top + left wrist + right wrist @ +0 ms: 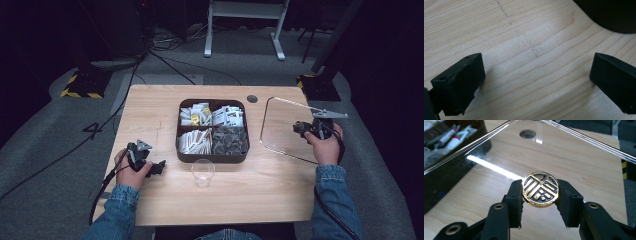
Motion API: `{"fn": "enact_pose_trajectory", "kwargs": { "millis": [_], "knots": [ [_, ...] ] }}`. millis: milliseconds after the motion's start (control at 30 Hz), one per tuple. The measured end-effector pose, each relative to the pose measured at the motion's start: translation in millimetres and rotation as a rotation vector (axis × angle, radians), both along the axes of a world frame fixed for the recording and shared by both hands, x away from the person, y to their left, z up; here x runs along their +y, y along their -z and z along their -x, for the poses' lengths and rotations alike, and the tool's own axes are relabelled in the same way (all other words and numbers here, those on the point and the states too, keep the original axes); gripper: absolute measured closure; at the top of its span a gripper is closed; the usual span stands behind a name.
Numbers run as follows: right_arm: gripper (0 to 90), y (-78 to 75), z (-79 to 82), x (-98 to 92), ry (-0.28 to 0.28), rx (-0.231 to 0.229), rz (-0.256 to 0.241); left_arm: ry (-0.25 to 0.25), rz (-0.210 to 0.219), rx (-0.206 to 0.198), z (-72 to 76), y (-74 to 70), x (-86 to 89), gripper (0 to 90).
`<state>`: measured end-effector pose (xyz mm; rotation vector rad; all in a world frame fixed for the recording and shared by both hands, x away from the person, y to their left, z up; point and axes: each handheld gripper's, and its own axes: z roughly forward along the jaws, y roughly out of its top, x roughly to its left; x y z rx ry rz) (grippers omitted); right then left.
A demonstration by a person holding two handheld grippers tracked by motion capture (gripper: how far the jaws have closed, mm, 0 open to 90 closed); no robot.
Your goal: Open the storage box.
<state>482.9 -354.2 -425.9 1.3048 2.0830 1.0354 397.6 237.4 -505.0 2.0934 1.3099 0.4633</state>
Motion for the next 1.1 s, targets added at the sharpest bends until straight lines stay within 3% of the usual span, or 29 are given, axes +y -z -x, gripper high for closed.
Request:
{"fn": "enact_pose_trajectory", "kwargs": {
  "millis": [433, 567, 667, 833, 1100],
  "knots": [
    [59.0, 34.8, -11.3, 1.0, -0.009, 0.067, 0.020, -0.011, -0.001, 0.005, -0.4, -0.2, -1.2, 0.3],
    [59.0, 39.6, -13.8, 5.2, -0.025, 0.079, 0.035, -0.009, -0.003, 0.004, -0.7, -0.2, -1.1, 0.2],
    [59.0, 43.7, -15.2, 4.2, -0.019, 0.082, 0.025, -0.009, -0.003, 0.004, -0.7, -0.2, -1.1, 0.2],
    [58.9, 50.8, -16.4, -0.2, -0.002, 0.101, 0.049, 0.000, -0.004, -0.001, -2.4, 0.0, -0.6, 0.2],
    [58.9, 57.7, -20.8, -3.5, 0.017, 0.119, 0.025, 0.001, 0.000, 0.001, -2.7, 0.2, -0.7, 0.1]
  ]
}}
